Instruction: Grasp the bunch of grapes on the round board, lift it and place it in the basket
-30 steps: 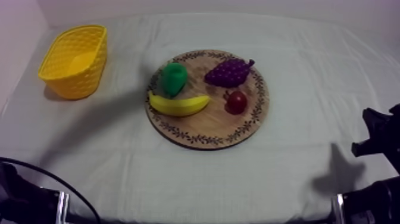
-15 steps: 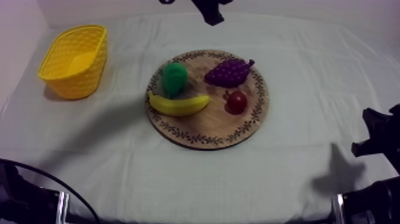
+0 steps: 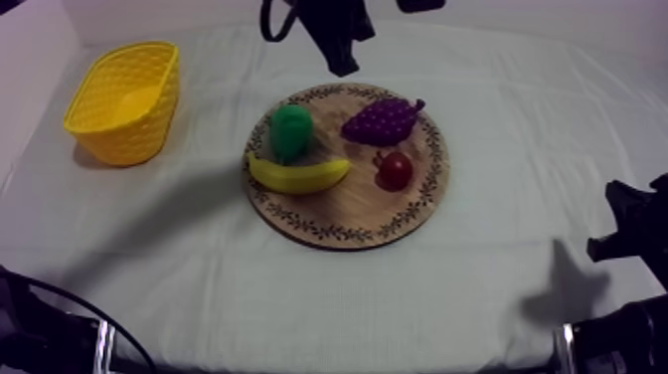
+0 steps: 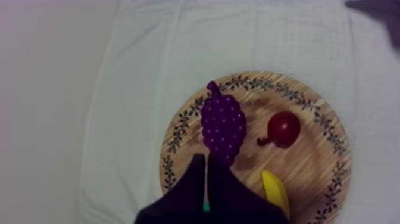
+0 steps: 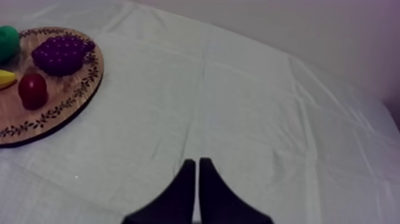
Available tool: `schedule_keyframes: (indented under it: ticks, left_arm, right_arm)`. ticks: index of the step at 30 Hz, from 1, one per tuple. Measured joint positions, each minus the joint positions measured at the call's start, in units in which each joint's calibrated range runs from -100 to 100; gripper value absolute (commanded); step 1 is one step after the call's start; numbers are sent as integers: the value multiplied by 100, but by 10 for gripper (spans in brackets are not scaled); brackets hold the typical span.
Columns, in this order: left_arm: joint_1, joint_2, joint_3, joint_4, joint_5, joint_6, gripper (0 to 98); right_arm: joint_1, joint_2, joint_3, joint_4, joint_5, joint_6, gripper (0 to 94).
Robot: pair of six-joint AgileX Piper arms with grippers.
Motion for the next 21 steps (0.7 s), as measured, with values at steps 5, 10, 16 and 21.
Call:
schedule_keyframes:
  ticks: [5,10,16,21]
  left_arm:
    - [-91,-117,329,-2,-240,83,0]
    - [-118,-283,704,14,-565,106,173]
    - [-188,-372,1040,-37,-575,122,820]
    - [-214,-395,1341,-70,-654,194,942]
  right_arm:
    - [0,0,0,0,0,0,2]
    - [0,0,0,0,0,0,2]
    - [0,0,0,0,0,0,2]
    - [0,0,0,0,0,0,2]
